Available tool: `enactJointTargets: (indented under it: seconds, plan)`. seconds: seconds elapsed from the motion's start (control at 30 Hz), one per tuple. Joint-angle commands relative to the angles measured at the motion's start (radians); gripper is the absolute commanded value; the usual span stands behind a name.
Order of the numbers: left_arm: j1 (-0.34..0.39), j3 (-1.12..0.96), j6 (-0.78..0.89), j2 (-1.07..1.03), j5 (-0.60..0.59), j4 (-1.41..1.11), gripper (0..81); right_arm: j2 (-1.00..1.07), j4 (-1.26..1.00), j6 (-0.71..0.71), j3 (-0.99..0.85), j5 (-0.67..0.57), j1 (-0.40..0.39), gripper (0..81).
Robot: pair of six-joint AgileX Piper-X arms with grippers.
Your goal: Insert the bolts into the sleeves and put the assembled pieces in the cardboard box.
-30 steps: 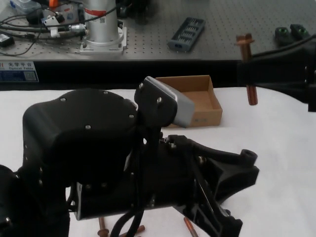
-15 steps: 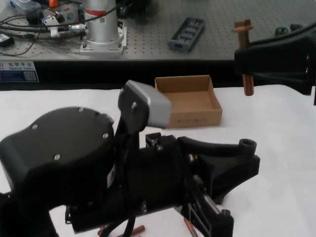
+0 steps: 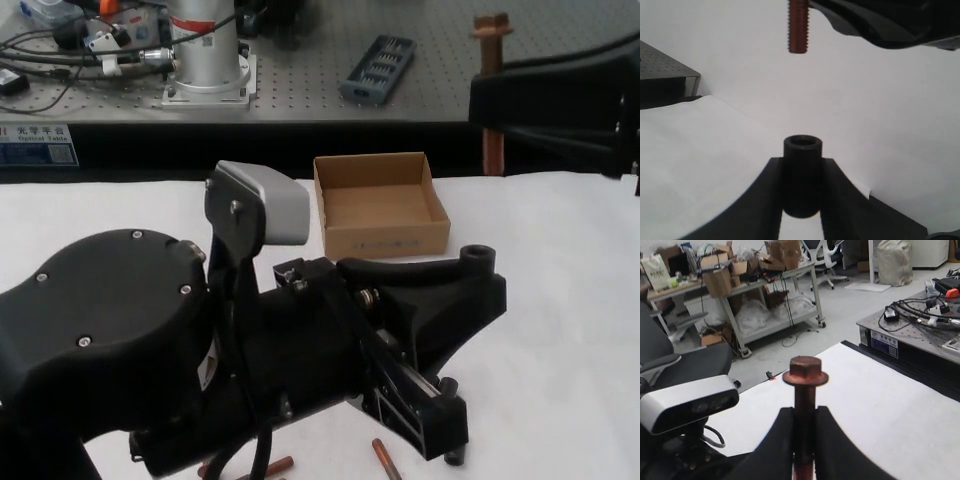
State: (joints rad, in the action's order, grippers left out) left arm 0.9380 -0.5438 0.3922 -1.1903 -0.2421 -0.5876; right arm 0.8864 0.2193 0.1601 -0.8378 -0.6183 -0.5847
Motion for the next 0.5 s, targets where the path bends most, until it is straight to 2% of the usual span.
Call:
enactJointTargets:
  seconds: [0.0, 0.47]
  plan:
    - [-0.011, 0.000, 0.020, 0.012, 0.013, -0.028, 2.7, -0.025, -0.073, 0.051, 0.022, -0.012, 0.000, 5.9]
    - [-0.030, 0.034, 0.054, 0.012, -0.010, -0.020, 2.7, -0.045, -0.084, 0.088, 0.056, -0.028, 0.000, 5.9]
